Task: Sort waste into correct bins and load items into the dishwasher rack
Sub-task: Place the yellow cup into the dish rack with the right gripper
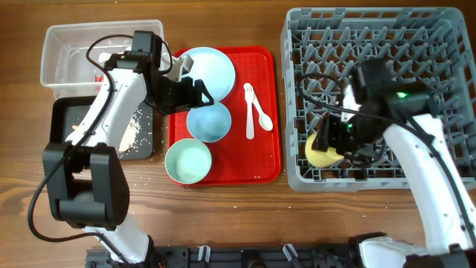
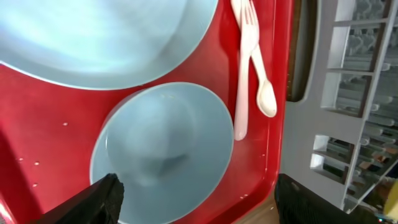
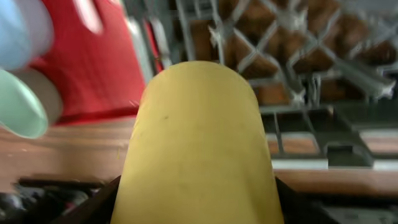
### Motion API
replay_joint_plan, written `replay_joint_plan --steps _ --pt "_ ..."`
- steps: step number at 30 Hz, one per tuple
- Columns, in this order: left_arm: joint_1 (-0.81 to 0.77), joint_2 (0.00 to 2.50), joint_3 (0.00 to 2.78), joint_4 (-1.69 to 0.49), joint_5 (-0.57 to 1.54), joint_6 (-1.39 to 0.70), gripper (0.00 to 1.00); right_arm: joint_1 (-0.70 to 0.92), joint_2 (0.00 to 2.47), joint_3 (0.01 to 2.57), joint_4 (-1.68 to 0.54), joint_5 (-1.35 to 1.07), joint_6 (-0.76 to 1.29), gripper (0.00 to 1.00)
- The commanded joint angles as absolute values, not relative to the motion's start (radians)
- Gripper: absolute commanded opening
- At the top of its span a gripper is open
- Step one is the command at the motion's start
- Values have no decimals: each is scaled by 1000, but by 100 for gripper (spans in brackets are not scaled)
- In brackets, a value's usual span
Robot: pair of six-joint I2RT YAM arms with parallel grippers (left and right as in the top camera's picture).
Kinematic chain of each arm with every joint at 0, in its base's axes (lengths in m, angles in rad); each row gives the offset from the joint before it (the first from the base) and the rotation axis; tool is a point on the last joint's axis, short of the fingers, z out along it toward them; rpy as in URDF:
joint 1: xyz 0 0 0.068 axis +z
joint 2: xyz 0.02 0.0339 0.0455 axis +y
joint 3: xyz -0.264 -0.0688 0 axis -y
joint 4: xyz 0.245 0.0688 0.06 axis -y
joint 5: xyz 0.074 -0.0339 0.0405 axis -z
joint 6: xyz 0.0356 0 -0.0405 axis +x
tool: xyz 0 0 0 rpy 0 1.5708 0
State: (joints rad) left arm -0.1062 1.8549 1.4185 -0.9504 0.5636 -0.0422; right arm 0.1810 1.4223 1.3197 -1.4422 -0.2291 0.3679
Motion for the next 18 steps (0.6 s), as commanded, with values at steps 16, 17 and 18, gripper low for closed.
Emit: replay_joint_plan --steps 16,17,18 --pt "-87 1800 1492 -996 537 -43 81 244 1673 1575 -1383 -177 339 87" --pt "-75 1787 1514 -1009 537 -62 81 245 1673 1648 -1356 -186 337 87" --pt "-59 1767 1538 -1021 537 -78 81 254 1673 1692 -1306 -198 325 86"
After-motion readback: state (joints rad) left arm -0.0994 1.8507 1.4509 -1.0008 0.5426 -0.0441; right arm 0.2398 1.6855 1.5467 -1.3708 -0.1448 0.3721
